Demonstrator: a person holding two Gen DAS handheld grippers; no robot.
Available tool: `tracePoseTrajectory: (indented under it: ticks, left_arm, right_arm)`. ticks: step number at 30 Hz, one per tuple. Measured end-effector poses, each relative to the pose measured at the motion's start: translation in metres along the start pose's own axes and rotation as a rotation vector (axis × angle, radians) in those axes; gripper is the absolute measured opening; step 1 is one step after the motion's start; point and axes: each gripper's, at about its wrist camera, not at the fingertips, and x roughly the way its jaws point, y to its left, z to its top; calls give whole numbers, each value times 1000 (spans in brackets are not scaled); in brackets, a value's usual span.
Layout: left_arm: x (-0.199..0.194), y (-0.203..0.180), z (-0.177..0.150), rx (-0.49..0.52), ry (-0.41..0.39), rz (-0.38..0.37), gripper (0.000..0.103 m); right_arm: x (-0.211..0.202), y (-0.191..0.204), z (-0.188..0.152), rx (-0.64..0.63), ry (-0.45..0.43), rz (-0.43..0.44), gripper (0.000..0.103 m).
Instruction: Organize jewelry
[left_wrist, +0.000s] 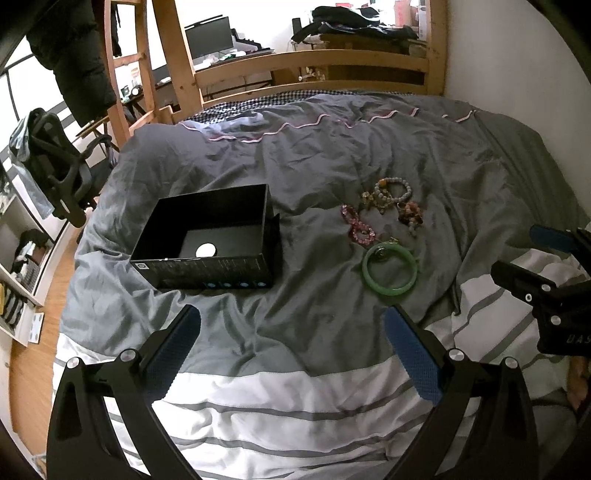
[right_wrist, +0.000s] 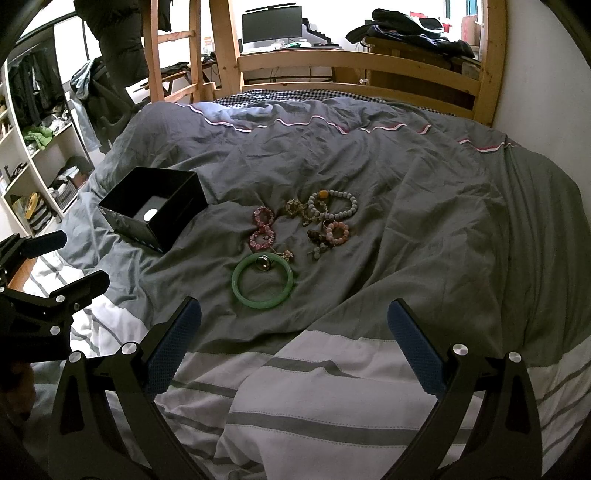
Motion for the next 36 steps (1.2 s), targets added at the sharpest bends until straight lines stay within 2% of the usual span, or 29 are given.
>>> tracePoseTrajectory:
  ticks: [36]
  left_arm:
    - [3,-5,-7,5,9,-4,99]
  right_arm:
    - [-1,-2,0,2,-2,1,100]
